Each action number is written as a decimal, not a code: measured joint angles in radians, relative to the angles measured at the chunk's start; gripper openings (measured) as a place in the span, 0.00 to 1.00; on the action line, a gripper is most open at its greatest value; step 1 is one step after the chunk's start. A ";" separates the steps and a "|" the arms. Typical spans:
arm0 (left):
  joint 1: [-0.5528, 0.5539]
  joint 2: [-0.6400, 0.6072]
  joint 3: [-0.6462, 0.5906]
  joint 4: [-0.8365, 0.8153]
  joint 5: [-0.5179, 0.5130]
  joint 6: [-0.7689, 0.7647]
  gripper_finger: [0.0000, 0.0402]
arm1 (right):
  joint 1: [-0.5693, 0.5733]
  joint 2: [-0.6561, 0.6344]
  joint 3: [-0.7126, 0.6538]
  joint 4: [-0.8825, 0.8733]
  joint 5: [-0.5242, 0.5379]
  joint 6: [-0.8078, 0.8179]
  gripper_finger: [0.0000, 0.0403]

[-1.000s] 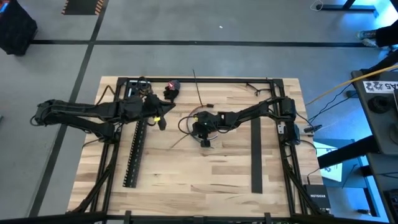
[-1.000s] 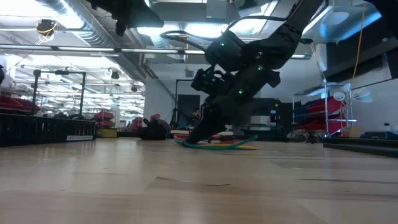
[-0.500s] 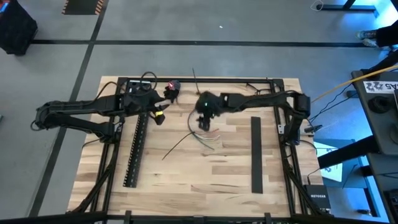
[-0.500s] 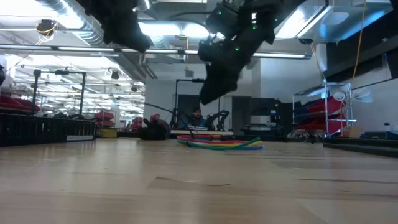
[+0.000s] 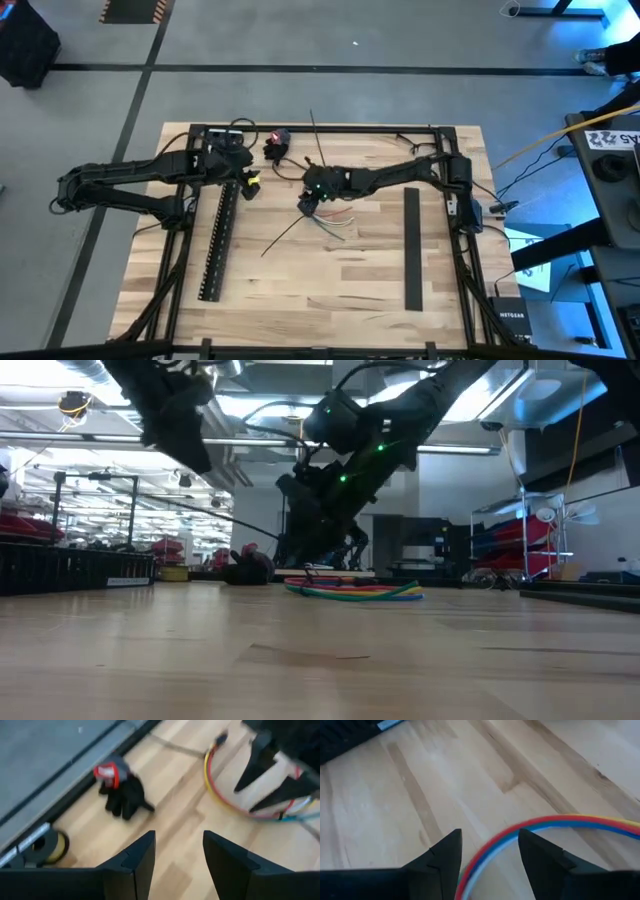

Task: Ziptie cables
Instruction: Put the zip tied cable wires into the black cable duct

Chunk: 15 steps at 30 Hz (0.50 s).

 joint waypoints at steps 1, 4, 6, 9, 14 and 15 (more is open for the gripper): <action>-0.004 0.000 0.000 -0.023 0.001 -0.021 0.40 | 0.009 0.009 0.000 0.016 0.016 0.010 0.47; -0.012 0.000 0.000 -0.071 0.002 -0.065 0.40 | 0.031 0.040 0.003 0.042 0.059 0.036 0.47; -0.023 0.000 0.000 -0.104 0.002 -0.098 0.40 | 0.042 0.064 0.002 0.038 0.095 0.052 0.47; -0.037 0.001 0.000 -0.139 0.001 -0.153 0.40 | 0.047 0.089 0.002 0.029 0.118 0.057 0.47; -0.066 0.001 0.000 -0.186 0.001 -0.271 0.40 | 0.051 0.117 0.009 -0.008 0.131 0.073 0.47; -0.071 0.001 0.000 -0.195 0.002 -0.293 0.40 | 0.051 0.118 0.009 -0.015 0.128 0.066 0.47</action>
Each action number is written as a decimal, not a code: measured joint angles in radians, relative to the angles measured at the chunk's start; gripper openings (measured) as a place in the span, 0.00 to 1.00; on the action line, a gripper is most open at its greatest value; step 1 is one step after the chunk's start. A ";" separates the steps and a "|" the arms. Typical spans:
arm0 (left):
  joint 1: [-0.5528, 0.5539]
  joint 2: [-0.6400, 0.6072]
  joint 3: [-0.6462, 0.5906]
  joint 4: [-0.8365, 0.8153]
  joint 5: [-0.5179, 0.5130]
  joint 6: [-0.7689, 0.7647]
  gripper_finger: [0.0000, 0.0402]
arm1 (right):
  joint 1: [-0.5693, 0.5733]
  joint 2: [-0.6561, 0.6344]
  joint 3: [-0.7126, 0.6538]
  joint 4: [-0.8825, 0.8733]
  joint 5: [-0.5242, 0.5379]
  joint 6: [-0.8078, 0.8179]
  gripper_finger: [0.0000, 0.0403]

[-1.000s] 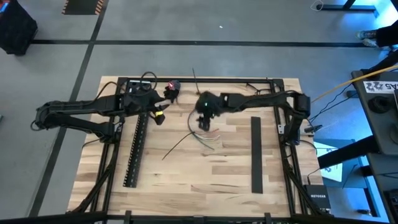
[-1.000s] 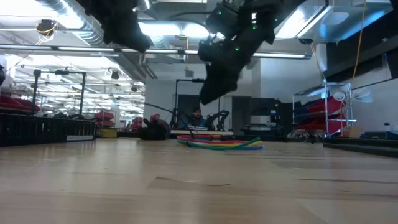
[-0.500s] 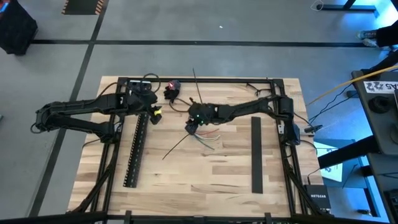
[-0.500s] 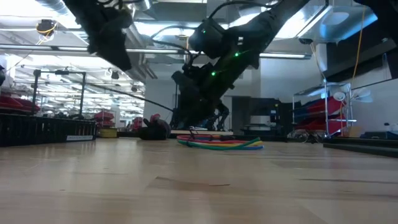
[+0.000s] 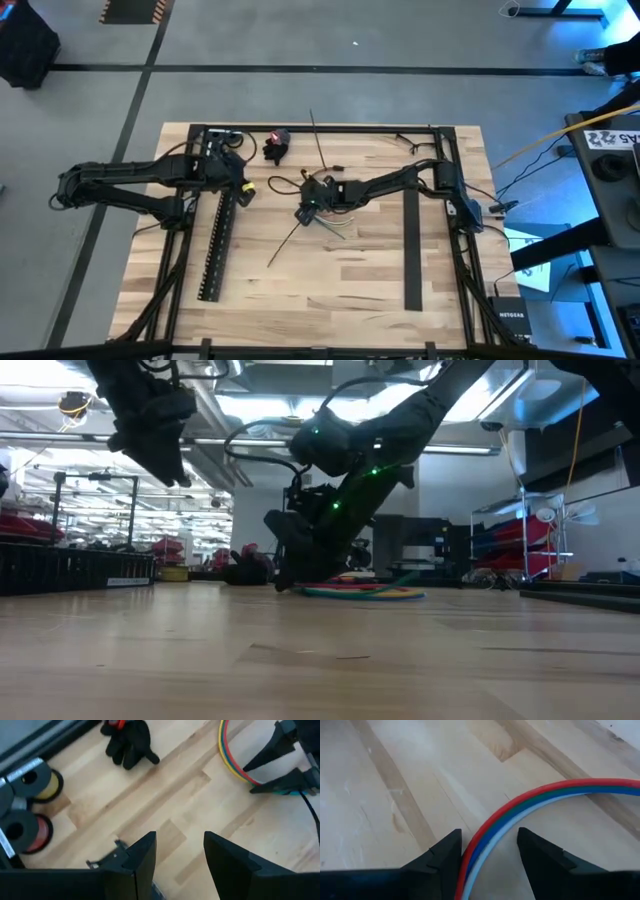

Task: Ziptie cables
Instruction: Put the zip tied cable wires into the black cable duct

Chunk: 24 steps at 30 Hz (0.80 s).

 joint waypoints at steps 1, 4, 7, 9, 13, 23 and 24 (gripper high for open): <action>-0.007 0.000 -0.001 -0.009 0.000 -0.027 0.40 | 0.000 0.000 0.000 -0.003 0.001 -0.018 0.47; -0.034 0.003 -0.039 -0.015 -0.002 -0.122 0.40 | 0.000 0.001 0.000 -0.007 0.006 -0.082 0.47; -0.072 0.011 -0.101 -0.006 0.023 -0.243 0.39 | -0.003 0.001 0.007 -0.023 -0.021 -0.147 0.42; -0.100 0.020 -0.141 -0.006 0.038 -0.311 0.37 | -0.003 0.001 0.008 -0.023 -0.032 -0.175 0.36; -0.150 0.036 -0.202 -0.008 0.061 -0.414 0.33 | -0.003 0.000 0.007 -0.024 -0.065 -0.224 0.16; -0.224 0.085 -0.324 0.031 0.112 -0.582 0.26 | -0.003 0.001 0.006 -0.025 -0.080 -0.258 0.05; -0.226 0.087 -0.331 0.033 0.111 -0.591 0.26 | -0.003 0.001 0.006 -0.025 -0.082 -0.261 0.04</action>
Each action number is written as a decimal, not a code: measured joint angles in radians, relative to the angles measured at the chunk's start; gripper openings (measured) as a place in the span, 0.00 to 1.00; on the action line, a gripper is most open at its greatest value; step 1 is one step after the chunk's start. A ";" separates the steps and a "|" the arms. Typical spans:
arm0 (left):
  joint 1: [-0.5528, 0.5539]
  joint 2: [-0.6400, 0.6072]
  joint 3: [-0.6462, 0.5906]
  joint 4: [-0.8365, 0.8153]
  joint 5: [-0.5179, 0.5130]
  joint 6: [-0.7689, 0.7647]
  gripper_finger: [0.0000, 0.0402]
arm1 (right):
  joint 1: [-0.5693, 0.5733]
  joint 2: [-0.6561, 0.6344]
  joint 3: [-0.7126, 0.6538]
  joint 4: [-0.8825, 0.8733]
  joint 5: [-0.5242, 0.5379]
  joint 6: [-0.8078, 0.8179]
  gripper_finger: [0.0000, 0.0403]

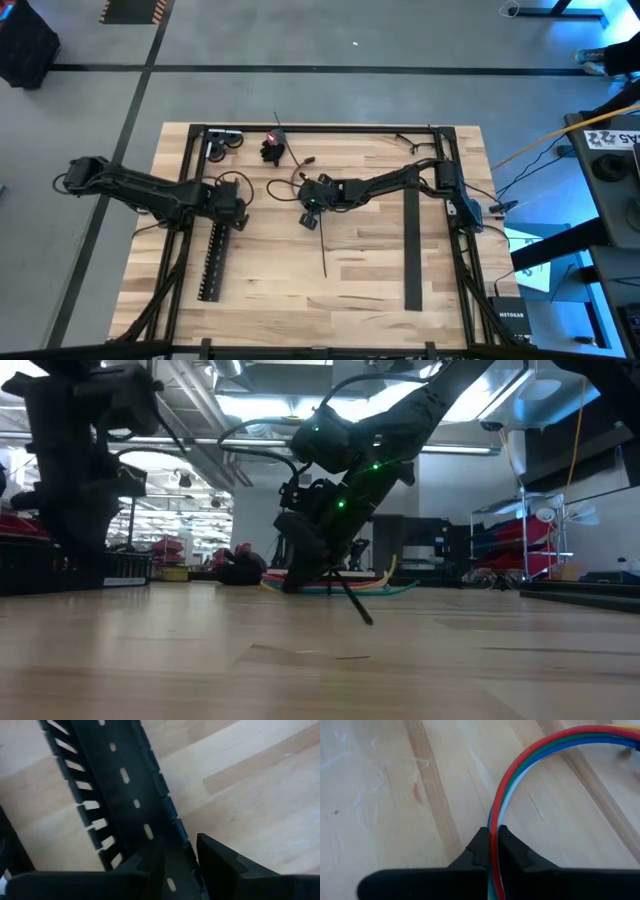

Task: Ziptie cables
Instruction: Put the zip tied cable wires into the black cable duct

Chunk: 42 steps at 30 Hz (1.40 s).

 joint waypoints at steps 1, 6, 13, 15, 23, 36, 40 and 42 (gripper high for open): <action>0.000 0.003 -0.006 0.001 0.000 -0.005 0.25 | 0.000 0.000 0.000 0.000 -0.004 -0.007 0.03; 0.000 0.003 -0.007 0.018 0.017 -0.009 0.24 | 0.000 0.000 -0.001 -0.001 -0.014 -0.019 0.01; 0.000 0.020 -0.047 0.142 0.059 0.079 0.21 | 0.000 0.000 -0.001 0.000 -0.014 -0.028 0.02; 0.000 0.029 -0.065 0.199 0.068 0.109 0.16 | 0.000 0.000 -0.001 0.000 -0.014 -0.037 0.01; 0.003 0.062 -0.069 0.451 0.081 0.371 0.02 | 0.013 -0.093 -0.026 -0.137 0.004 -0.053 0.00; 0.001 0.354 0.032 0.771 0.184 0.802 0.01 | 0.133 -0.438 -0.370 -0.200 0.090 0.097 0.00; 0.002 0.475 0.118 0.851 0.191 0.991 0.01 | 0.161 -0.540 -0.413 -0.197 0.092 0.110 0.00; 0.001 0.534 0.165 0.888 0.212 1.068 0.01 | 0.173 -0.574 -0.415 -0.208 0.106 0.109 0.00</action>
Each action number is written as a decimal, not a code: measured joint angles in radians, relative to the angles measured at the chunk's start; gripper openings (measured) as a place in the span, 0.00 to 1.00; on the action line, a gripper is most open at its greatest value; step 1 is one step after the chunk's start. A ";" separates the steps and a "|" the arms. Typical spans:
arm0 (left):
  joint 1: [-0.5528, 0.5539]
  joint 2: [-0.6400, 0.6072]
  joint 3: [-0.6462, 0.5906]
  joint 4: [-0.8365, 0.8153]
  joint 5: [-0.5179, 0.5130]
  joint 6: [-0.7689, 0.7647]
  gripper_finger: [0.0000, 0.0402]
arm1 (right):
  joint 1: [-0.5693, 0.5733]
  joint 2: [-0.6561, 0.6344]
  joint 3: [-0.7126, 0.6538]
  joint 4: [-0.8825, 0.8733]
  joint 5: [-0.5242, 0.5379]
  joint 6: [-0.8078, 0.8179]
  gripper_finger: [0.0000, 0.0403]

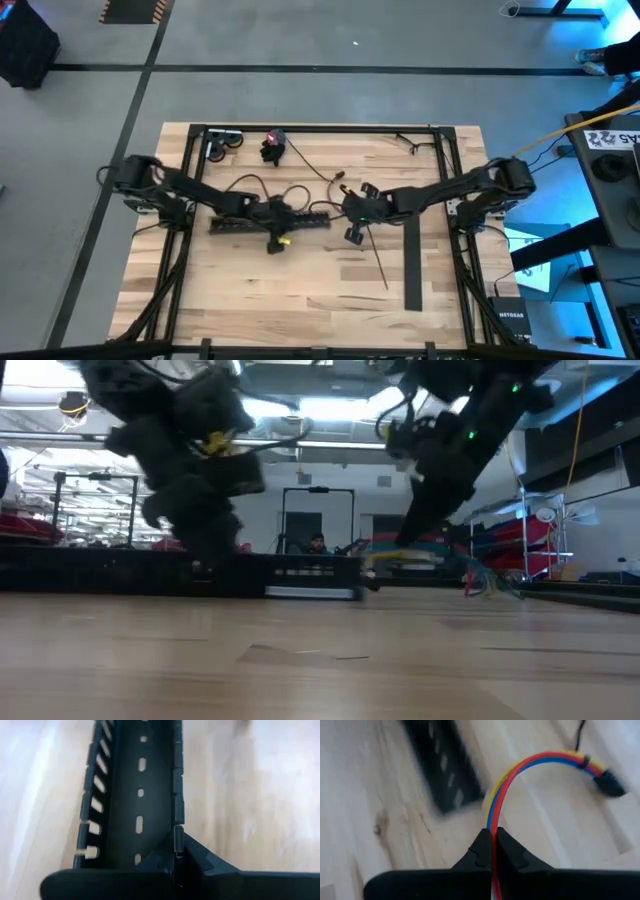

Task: Ziptie cables
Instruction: Put the zip tied cable wires into the black cable duct

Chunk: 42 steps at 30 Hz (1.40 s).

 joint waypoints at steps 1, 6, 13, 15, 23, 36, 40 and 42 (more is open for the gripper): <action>0.000 0.027 0.024 0.010 0.006 0.020 0.01 | 0.004 -0.013 0.001 -0.003 0.011 -0.001 0.00; -0.001 0.131 0.139 0.005 0.026 0.029 0.04 | 0.013 -0.050 0.001 -0.059 0.038 -0.004 0.00; -0.001 0.119 0.286 -0.158 0.040 0.094 0.25 | 0.012 -0.071 0.001 -0.054 0.028 -0.031 0.00; -0.002 0.092 0.327 -0.210 0.040 0.135 0.32 | 0.012 -0.076 0.002 -0.047 0.026 -0.037 0.00; 0.003 -0.069 0.458 -0.514 -0.199 0.435 0.46 | 0.012 -0.148 0.004 -0.025 -0.049 -0.040 0.00; 0.140 -0.140 0.461 -0.421 -0.043 0.593 0.46 | 0.011 -0.290 0.005 0.157 -0.113 -0.049 0.00; 0.160 -0.119 0.459 -0.413 0.032 0.561 0.45 | 0.011 -0.290 0.005 0.153 -0.076 -0.048 0.00; 0.166 -0.121 0.459 -0.404 0.072 0.552 0.45 | 0.011 -0.290 0.005 0.157 -0.075 -0.044 0.00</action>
